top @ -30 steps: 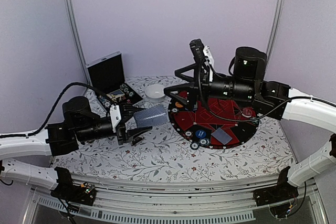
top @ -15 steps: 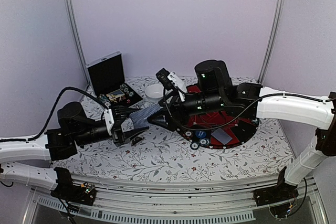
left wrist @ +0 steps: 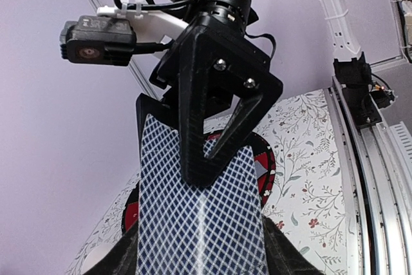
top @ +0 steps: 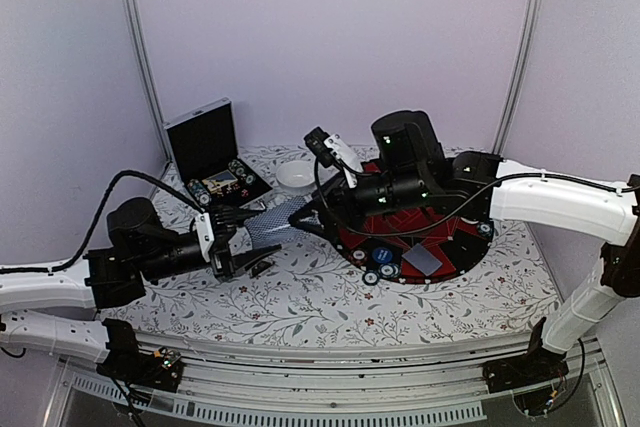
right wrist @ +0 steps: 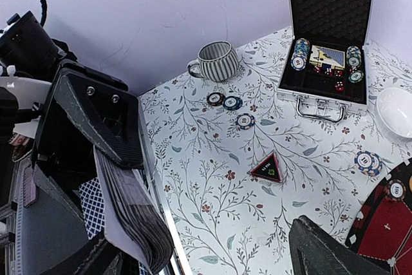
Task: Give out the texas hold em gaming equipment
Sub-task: Pick up the poker card from the face-down deck piles.
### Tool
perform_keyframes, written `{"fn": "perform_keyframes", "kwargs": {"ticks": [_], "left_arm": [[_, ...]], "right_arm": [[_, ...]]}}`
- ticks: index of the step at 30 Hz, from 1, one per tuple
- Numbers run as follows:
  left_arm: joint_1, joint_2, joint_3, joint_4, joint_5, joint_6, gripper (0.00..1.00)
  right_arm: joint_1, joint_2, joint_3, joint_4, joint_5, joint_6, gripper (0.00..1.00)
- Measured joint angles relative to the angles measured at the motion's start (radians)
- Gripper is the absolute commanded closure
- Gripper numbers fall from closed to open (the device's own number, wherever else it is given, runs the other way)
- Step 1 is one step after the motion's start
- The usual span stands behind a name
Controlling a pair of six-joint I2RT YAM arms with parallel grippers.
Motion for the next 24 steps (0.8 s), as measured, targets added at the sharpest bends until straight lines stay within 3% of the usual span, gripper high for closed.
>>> {"fn": "perform_keyframes", "kwargs": {"ticks": [3, 18, 20, 24], "left_arm": [[0.000, 0.000, -0.001, 0.001, 0.001, 0.002, 0.49], [-0.002, 0.001, -0.001, 0.005, -0.022, 0.003, 0.49], [-0.002, 0.001, -0.001, 0.003, -0.025, 0.003, 0.48], [-0.002, 0.003, -0.001, -0.006, -0.035, 0.003, 0.48]], "right_arm": [[0.000, -0.010, 0.000, -0.017, 0.001, 0.000, 0.22], [-0.006, -0.011, 0.050, -0.077, -0.099, -0.011, 0.89], [-0.006, -0.011, 0.050, -0.078, -0.106, -0.013, 0.95], [-0.006, -0.016, 0.051, -0.089, -0.117, -0.019, 0.98]]}}
